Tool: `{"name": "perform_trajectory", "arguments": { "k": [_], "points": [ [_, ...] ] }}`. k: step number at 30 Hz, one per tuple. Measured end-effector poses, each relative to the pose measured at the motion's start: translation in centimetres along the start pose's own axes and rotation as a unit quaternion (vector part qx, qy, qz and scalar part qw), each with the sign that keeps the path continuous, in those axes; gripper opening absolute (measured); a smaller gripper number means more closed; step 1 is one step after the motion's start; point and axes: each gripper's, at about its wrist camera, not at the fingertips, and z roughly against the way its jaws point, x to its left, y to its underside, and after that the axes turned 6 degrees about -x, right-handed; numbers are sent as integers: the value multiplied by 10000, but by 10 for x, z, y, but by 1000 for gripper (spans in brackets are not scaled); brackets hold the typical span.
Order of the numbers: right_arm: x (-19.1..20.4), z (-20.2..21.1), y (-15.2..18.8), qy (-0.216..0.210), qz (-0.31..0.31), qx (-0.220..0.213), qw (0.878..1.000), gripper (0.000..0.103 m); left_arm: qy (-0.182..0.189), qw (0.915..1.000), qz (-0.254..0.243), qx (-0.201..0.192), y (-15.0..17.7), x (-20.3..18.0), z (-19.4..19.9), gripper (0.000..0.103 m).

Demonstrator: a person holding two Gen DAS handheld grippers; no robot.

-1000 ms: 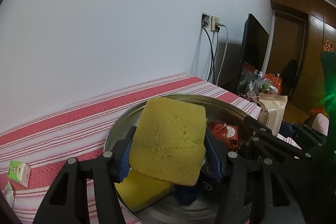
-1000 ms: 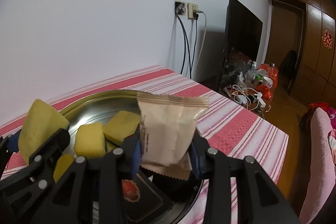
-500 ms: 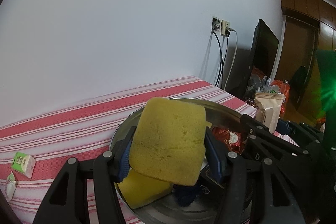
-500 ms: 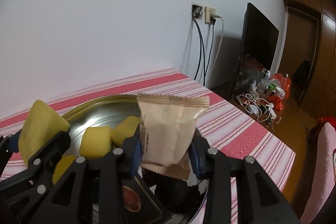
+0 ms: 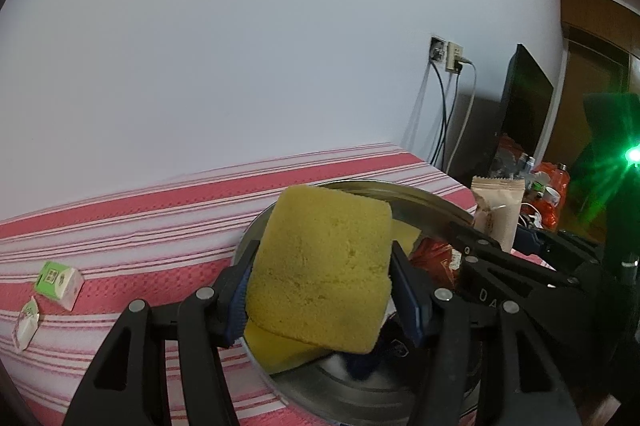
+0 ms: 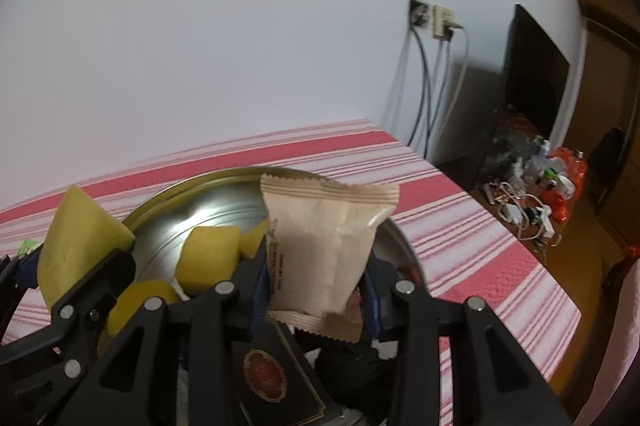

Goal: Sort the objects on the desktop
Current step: 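Carry the yellow sponge with the left tool while the right tool carries the paper bag over the tin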

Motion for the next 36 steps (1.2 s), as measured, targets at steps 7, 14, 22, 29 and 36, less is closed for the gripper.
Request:
{"name": "perform_trajectory", "arguments": {
  "k": [7,14,22,29,36],
  "points": [
    [1,-3,6,-104,122,127,9998,39,-124,9999,18,-4,1,-2,3,62],
    [2,1,5,-94,223,97,9997,39,-206,9997,93,82,-1,-10,5,62],
    [-1,6,2,-60,328,64,9994,39,-235,9997,63,88,-8,-21,11,62],
    [1,5,2,-25,385,64,9992,39,-232,9996,119,121,-10,-25,13,63],
    [1,3,4,-19,398,117,9991,39,-257,9994,139,164,-12,-28,11,63]
  ]
}}
